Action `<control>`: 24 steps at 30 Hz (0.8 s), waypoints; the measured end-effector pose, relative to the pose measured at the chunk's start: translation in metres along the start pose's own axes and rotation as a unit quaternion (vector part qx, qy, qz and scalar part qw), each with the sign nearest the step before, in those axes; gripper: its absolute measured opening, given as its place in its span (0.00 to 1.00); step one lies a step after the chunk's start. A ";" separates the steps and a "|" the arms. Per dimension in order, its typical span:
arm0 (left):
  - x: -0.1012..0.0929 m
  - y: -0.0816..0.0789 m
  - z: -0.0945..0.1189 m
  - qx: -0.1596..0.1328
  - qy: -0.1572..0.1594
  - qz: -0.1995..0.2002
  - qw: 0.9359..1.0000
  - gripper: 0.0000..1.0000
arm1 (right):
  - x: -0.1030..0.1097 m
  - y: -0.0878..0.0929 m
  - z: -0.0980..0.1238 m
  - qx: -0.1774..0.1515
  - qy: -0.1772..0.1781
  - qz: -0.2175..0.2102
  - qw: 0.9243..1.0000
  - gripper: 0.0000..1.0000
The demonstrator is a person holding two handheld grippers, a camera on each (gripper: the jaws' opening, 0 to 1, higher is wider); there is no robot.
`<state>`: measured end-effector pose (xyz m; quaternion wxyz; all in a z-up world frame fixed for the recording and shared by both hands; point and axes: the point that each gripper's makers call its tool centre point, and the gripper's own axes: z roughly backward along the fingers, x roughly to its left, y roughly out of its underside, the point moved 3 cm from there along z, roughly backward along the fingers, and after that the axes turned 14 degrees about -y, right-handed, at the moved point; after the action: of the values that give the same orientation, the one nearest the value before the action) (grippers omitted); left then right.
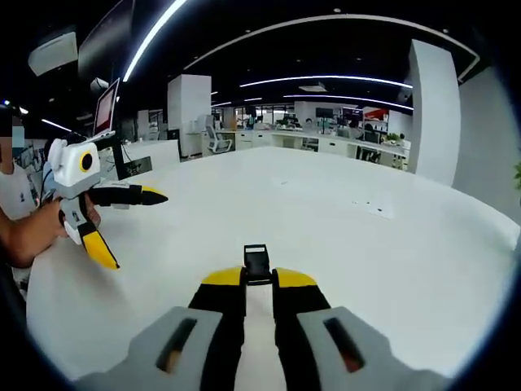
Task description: Snap the two parts of the plastic buckle together until the buckle closes and remains connected.
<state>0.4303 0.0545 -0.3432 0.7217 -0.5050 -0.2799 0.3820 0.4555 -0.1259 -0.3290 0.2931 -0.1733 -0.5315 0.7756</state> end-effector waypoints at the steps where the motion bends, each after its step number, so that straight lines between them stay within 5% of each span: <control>1: 0.000 0.000 0.000 0.000 0.000 0.000 1.000 1.00 | 0.000 0.000 0.000 0.000 0.000 0.000 1.000 0.10; 24: -0.003 0.003 0.000 0.004 0.002 -0.006 1.000 1.00 | -0.006 -0.002 0.000 0.000 0.006 -0.003 1.000 0.10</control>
<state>0.4278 0.0528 -0.3455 0.7266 -0.5012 -0.2802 0.3773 0.4603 -0.1290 -0.3274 0.2987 -0.1767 -0.5304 0.7734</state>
